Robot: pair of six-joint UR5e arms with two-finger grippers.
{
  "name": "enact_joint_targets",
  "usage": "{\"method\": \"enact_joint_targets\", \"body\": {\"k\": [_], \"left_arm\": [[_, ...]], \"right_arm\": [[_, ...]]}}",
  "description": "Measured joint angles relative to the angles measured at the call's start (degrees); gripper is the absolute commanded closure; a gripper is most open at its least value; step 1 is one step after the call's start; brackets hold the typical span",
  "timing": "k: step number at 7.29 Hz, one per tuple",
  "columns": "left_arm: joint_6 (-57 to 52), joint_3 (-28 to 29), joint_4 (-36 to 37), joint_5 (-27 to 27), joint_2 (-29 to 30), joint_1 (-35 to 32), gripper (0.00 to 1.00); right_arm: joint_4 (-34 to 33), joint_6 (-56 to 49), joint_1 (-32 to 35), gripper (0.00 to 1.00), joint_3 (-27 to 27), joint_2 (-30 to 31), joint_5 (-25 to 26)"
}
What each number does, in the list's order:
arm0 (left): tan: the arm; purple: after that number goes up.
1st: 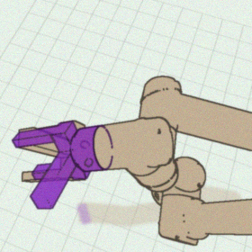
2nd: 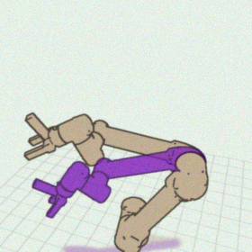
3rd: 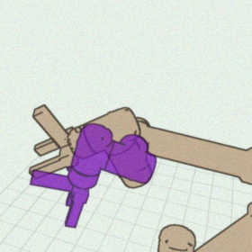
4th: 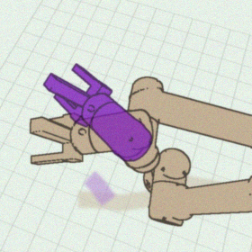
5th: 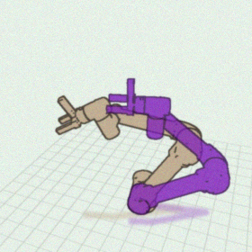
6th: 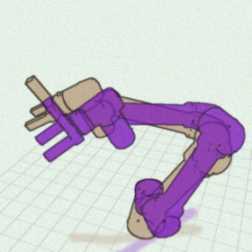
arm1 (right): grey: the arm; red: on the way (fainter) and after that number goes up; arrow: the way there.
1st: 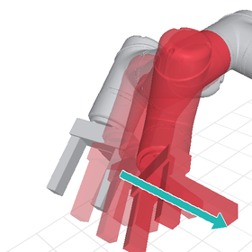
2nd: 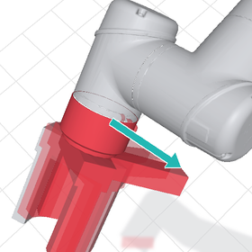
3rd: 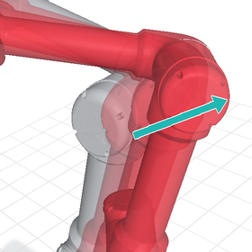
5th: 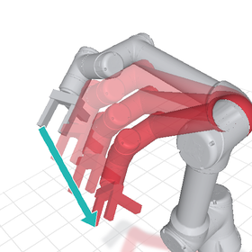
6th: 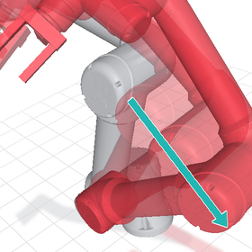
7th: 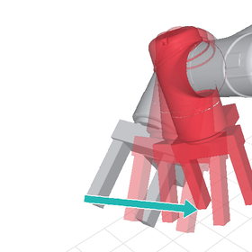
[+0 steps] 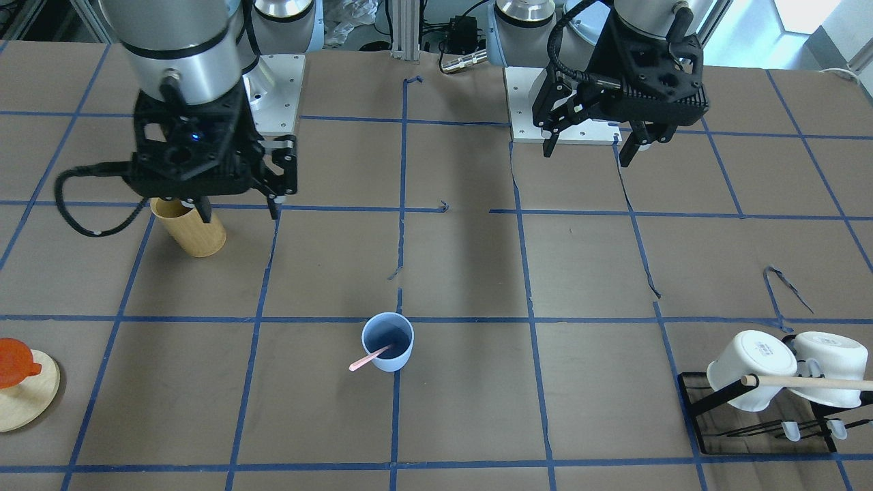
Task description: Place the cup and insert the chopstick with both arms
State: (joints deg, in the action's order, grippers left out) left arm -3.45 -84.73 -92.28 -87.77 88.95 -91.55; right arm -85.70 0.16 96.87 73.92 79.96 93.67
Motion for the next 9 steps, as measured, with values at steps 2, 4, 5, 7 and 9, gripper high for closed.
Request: {"method": "enact_joint_targets", "body": {"k": [2,4,5,7,9], "left_arm": [[0.02,-0.06,0.0,-0.03,0.0,-0.09,0.0],[0.0,-0.14,-0.01,-0.03,0.0,-0.12,0.0],[-0.03,-0.16,0.0,-0.03,0.0,-0.12,0.0],[-0.05,-0.17,0.0,-0.03,0.0,-0.12,0.0],[-0.04,-0.17,-0.01,-0.03,0.0,-0.12,0.0]], "right_arm": [[6.67,-3.24,-2.93,0.23,3.47,4.23,0.39],[5.84,-4.98,-3.45,0.18,6.48,7.56,-0.44],[3.92,-6.45,-3.49,0.18,6.98,8.7,-1.38],[-1.35,-7.81,-3.58,0.07,7.78,9.47,-1.95],[-7.67,-7.89,-3.62,0.0,10.73,9.55,-2.1]]}}
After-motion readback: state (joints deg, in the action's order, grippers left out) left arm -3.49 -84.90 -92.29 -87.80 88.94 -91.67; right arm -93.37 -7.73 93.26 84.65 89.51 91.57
